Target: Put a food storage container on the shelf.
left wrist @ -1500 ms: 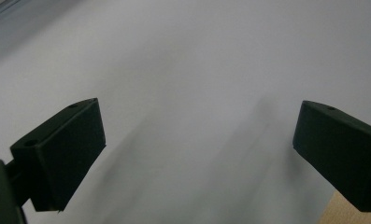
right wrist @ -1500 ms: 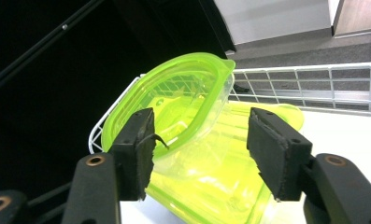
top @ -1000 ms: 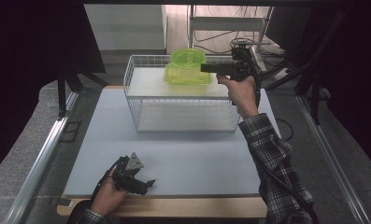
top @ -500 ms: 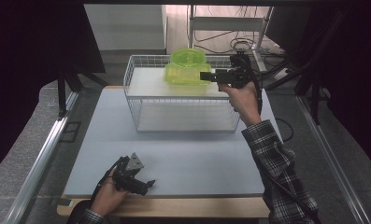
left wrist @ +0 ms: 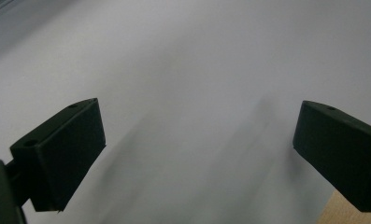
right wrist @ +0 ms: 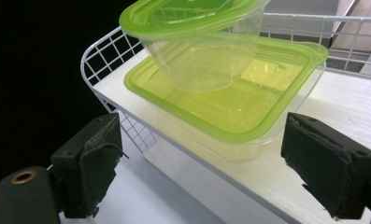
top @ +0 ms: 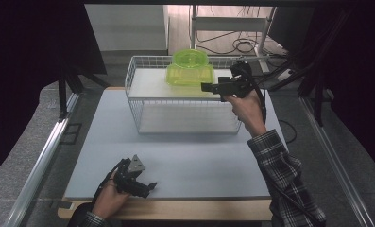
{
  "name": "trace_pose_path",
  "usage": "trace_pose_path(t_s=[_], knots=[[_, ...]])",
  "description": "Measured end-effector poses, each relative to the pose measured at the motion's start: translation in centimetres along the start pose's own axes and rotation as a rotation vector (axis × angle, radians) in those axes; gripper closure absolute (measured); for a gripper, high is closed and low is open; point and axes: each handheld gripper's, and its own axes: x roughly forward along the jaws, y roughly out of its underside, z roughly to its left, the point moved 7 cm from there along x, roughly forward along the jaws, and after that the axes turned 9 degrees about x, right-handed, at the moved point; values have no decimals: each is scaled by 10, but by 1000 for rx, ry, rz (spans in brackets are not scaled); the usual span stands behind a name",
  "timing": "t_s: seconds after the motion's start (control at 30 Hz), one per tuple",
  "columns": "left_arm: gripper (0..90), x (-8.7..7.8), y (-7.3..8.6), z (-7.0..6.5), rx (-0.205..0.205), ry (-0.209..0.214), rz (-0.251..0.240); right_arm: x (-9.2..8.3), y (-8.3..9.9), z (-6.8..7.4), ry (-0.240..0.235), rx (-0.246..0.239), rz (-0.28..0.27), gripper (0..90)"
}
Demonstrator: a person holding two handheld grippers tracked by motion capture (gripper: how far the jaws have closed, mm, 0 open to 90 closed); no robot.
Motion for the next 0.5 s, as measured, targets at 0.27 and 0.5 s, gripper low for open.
trace_pose_path(t_s=[0.27, 0.5], knots=[[23, -1, -1, 1, -9, 1, -7, -3, 10, 2, 7, -37, 2, 94], [24, -1, -1, 1, -10, -2, -10, -4, 22, 0, 16, -64, 7, 81]])
